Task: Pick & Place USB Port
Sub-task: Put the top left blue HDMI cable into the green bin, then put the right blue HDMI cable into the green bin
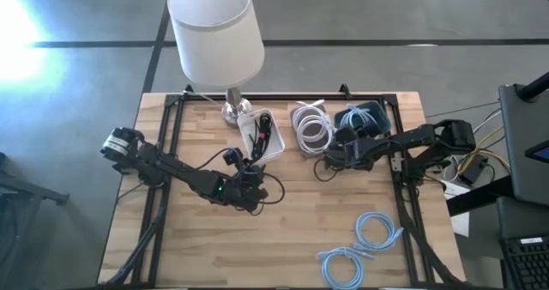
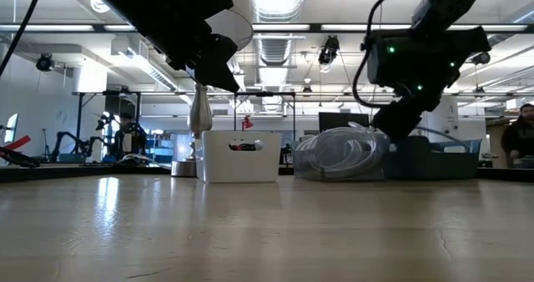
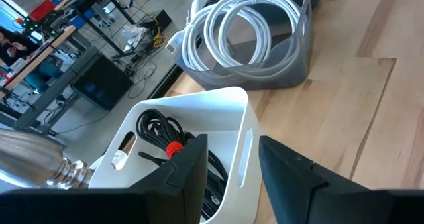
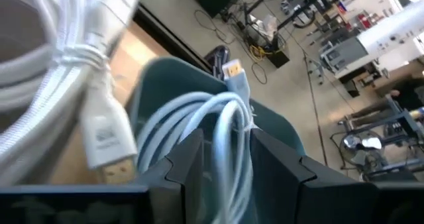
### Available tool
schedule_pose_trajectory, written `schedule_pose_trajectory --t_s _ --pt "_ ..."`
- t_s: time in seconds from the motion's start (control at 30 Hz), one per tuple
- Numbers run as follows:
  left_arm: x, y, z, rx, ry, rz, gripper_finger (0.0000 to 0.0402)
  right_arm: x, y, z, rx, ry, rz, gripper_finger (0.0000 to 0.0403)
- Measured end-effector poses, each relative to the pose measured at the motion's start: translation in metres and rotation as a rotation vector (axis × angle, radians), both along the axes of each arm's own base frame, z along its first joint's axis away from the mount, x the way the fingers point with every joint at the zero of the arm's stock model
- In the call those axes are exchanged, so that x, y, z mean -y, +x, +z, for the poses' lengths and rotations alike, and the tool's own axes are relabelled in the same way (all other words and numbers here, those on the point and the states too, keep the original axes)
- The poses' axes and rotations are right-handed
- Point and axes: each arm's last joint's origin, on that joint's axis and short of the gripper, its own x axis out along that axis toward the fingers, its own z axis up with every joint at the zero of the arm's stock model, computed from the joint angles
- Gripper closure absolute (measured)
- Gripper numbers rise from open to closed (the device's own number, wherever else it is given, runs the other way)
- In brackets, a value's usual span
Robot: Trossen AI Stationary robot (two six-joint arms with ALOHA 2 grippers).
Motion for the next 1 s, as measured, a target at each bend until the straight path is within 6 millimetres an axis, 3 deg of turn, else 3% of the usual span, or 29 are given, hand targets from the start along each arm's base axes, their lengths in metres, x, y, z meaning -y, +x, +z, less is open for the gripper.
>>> schedule_pose_trajectory --t_s 0.57,0.77,1.0 --pt "0.000 0.000 0.000 0.006 -0.005 0.003 0.0262 -0.009 0.035 0.040 0.028 0.125 0.126 0.0275" --pt "0.000 0.000 0.000 0.005 -0.004 0.003 0.0262 -0.027 0.047 0.061 0.088 0.235 0.198 0.0275" --pt "0.000 0.000 0.000 -0.024 0.020 -0.013 0.0262 -0.064 0.055 0.084 0.185 0.360 0.292 0.0281"
